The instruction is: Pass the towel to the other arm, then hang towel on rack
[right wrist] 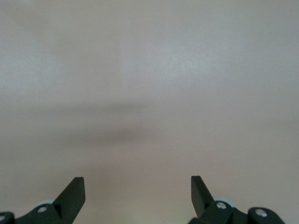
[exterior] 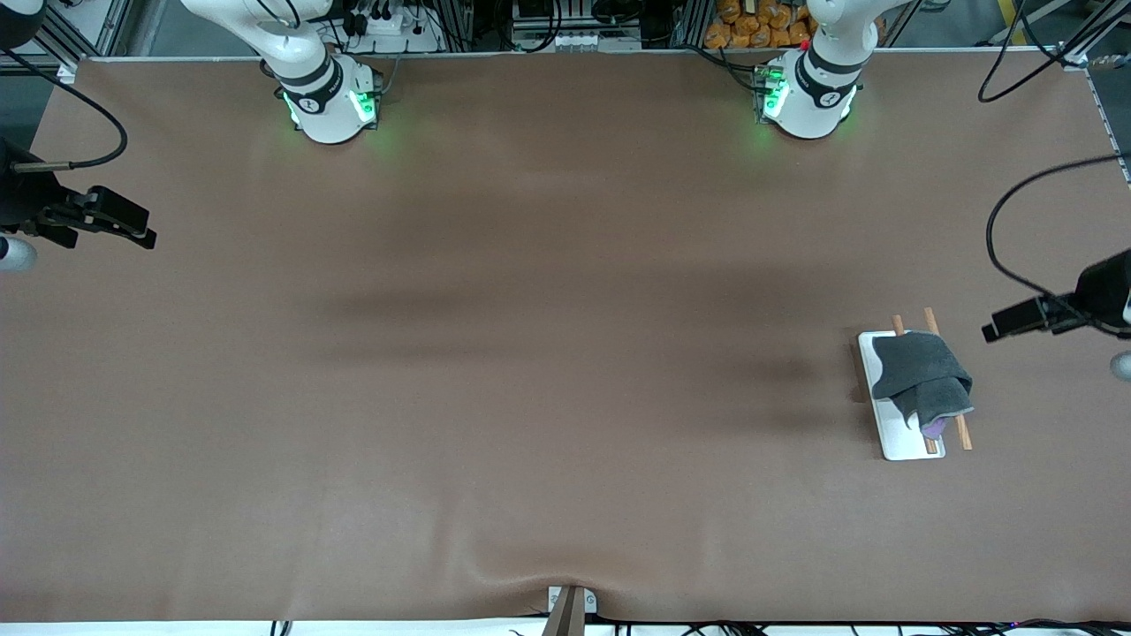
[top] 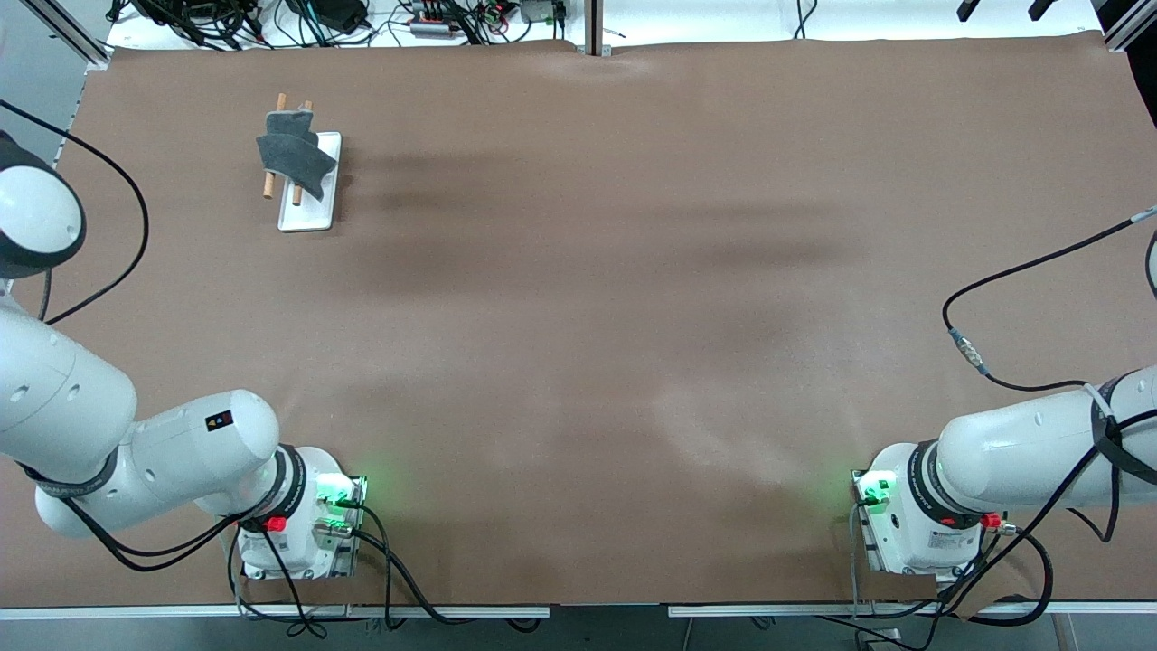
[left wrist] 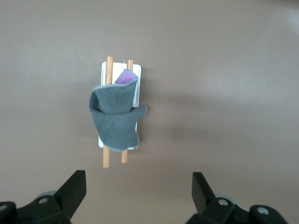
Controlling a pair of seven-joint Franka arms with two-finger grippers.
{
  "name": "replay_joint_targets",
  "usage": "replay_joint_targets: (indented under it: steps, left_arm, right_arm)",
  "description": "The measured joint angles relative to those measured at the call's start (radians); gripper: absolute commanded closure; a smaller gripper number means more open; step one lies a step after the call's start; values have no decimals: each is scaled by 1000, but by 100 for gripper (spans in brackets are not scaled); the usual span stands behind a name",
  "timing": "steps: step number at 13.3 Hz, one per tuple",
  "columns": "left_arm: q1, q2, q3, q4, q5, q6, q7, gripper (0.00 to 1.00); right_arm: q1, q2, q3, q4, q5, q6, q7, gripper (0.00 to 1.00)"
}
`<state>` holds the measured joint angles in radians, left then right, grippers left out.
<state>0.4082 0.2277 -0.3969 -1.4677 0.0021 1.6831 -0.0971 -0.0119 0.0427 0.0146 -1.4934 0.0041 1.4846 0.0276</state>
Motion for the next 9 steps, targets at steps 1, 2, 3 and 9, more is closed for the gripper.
replay_joint_targets:
  steps: [1, 2, 3, 9]
  left_arm:
    - [0, -22, -7, 0, 0, -22, 0, 0]
    - [0, -43, -15, 0, 0, -40, 0, 0]
    - [0, -59, -22, 0, 0, -48, 0, 0]
    - [0, -131, -32, 0, 0, -90, 18, 0]
  right_arm:
    - [-1, 0, 0, 0, 0, 0, 0, 0]
    - [-1, 0, 0, 0, 0, 0, 0, 0]
    - [-1, 0, -1, 0, 0, 0, 0, 0]
    - [-2, 0, -1, 0, 0, -2, 0, 0]
